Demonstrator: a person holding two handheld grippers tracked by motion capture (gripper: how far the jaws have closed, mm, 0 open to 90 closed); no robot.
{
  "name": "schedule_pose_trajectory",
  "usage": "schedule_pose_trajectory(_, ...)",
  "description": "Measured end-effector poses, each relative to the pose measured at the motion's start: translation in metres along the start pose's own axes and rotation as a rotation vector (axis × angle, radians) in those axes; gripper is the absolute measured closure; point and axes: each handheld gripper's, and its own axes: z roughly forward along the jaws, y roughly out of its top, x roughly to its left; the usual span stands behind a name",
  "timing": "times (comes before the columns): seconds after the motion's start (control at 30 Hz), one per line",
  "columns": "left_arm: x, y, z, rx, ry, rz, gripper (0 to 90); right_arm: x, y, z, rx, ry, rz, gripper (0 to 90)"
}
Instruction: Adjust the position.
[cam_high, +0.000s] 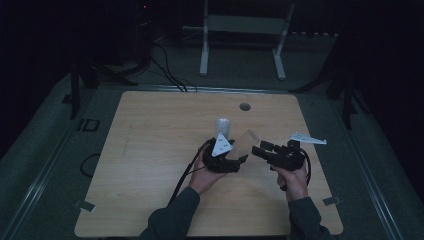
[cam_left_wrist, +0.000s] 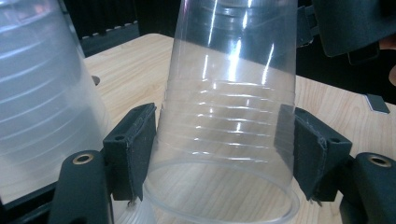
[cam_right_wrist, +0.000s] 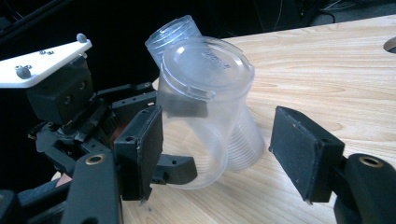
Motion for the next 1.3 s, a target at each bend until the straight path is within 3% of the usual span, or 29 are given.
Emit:
schedule_pose_trajectory(0.5, 0.0022, -0.0004, -0.0032, 0.020, -0.004, 0.015, 30.3, -0.0010, 0.0030, -0.0054, 0.016, -0.018, -0.018, 35.1)
schedule_pose_trajectory(0.6, 0.0030, -0.0005, -0.0041, 0.026, -0.002, 0.021, 30.3, 0.0005, 0.0035, -0.0054, 0.042, -0.046, -0.046, 35.1)
schedule_pose_trajectory(1.07, 0.0052, -0.0003, -0.0077, 0.036, 0.000, 0.036, 30.4, 0.0048, 0.0076, -0.0065, 0.071, -0.062, -0.090, 35.2)
schedule_pose_trajectory(1.3, 0.0057, -0.0002, -0.0090, 0.043, 0.000, 0.044, 30.5, 0.0086, 0.0098, -0.0065, 0.110, -0.092, -0.144, 35.3)
